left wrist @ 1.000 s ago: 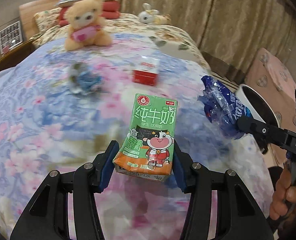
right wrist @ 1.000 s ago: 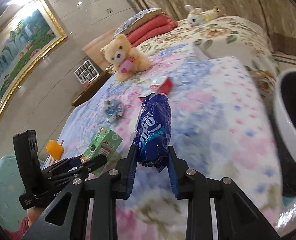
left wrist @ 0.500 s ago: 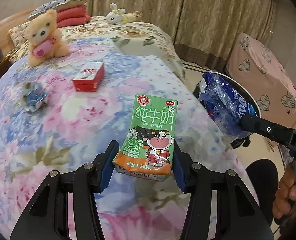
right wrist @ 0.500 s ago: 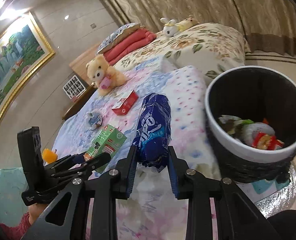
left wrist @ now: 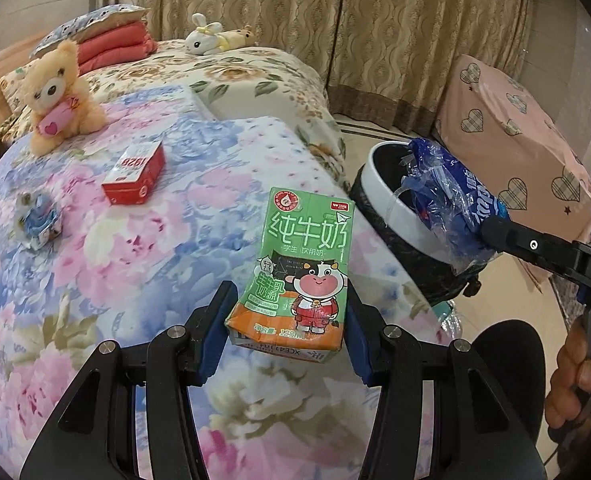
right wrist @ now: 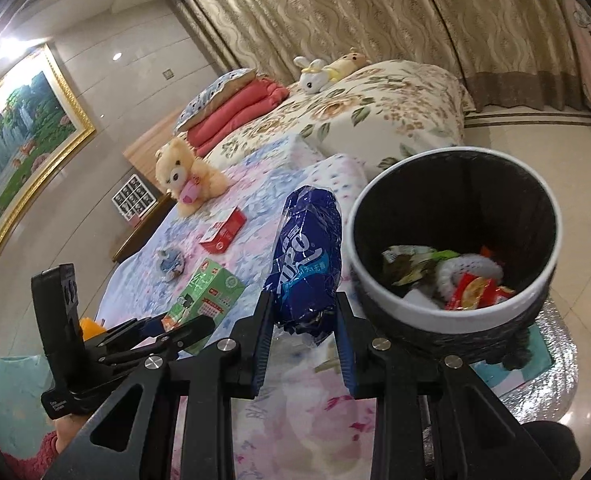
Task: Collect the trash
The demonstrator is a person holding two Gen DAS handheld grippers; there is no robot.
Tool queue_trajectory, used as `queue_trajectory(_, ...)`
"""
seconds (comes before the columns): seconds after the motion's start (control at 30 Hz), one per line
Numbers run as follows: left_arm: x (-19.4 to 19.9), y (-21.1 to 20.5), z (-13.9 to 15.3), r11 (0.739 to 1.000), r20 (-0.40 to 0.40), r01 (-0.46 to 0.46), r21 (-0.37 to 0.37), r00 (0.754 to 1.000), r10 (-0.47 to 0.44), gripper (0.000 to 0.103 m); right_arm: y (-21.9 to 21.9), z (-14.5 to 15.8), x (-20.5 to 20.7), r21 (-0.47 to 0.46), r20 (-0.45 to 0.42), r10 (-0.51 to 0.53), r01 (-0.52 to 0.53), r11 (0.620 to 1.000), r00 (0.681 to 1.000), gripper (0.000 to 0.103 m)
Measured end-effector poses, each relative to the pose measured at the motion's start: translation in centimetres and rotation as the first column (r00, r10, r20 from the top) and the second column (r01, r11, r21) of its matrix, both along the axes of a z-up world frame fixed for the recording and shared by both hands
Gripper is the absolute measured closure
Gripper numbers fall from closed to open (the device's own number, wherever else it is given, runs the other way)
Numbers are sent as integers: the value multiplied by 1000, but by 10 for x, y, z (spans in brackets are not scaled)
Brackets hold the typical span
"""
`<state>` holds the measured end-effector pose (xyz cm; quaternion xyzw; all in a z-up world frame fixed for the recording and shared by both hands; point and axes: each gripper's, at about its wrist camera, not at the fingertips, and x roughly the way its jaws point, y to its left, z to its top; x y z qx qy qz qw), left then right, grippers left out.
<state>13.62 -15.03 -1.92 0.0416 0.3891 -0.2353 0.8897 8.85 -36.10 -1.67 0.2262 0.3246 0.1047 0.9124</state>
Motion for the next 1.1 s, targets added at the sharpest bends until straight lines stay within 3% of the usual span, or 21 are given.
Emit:
queue_trajectory(0.57,10,-65,14,995,29,102,13,994,-102,53,-57,-2,-6,-19,-13,-127,127,992,992,73)
queue_trajectory(1.1,29,-113,14,988,19,150,29,988,-151,53,-85,-3,1,-32,-29,-172,171,985,985,73)
